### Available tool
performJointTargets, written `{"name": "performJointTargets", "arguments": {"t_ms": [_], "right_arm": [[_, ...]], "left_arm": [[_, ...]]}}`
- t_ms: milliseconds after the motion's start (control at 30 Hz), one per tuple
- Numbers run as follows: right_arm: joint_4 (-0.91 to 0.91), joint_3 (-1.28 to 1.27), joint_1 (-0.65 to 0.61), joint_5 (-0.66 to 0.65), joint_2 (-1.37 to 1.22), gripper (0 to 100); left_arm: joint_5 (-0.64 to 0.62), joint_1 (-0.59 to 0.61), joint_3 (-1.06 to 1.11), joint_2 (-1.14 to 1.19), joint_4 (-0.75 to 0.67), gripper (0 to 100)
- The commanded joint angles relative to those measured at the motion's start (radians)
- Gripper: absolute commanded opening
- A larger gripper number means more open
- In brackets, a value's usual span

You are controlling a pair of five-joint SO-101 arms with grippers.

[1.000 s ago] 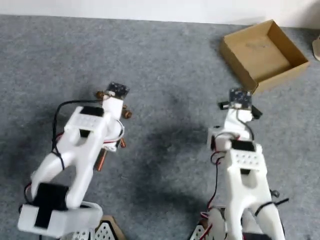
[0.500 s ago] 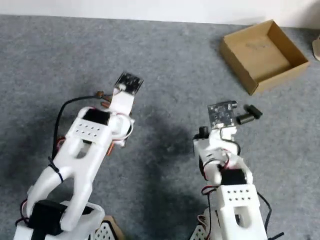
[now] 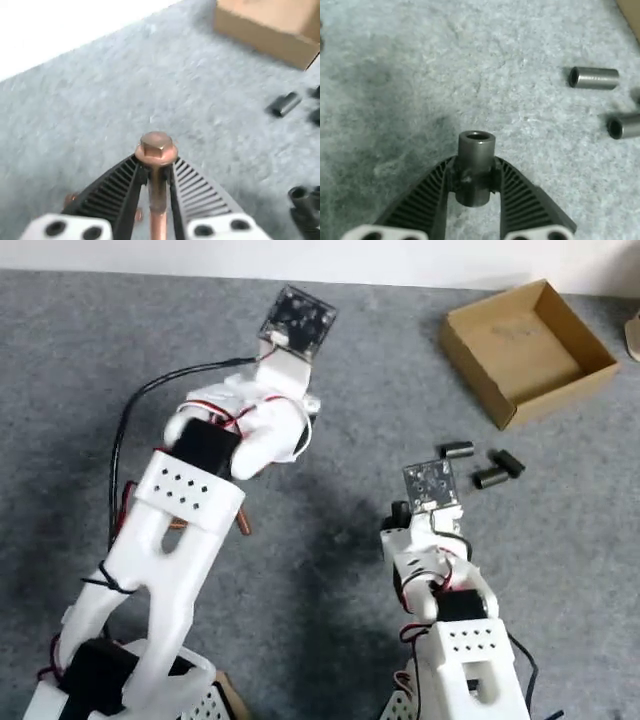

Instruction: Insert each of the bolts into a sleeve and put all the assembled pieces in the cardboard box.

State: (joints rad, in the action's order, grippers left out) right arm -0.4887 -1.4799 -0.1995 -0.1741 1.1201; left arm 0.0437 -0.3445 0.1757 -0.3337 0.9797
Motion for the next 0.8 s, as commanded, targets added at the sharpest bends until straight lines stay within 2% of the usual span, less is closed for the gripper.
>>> {"name": "performJointTargets", "arguments": {"t_ms": [0, 167, 267, 567, 767], "right_arm": [[0.062, -0.030, -0.007, -0.011, 0.024, 0.5], [0.071, -0.070, -0.010, -0.011, 0.025, 0.5], [0.065, -0.070, -0.058, -0.006, 0.025, 0.5], [0.018, -0.071, -0.094, -0.003, 0.025, 0.5], [0.018, -0.071, -0.105, -0.003, 0.025, 0.5]], "left_arm": [[-0.021, -0.056, -0.005, -0.053, -0.068, 1], [-0.048, -0.048, 0.157, -0.054, -0.163, 1], [-0.049, -0.039, 0.242, -0.054, -0.187, 1], [-0.075, 0.039, 0.358, -0.070, -0.183, 1], [-0.103, 0.061, 0.487, -0.196, -0.187, 1]]}}
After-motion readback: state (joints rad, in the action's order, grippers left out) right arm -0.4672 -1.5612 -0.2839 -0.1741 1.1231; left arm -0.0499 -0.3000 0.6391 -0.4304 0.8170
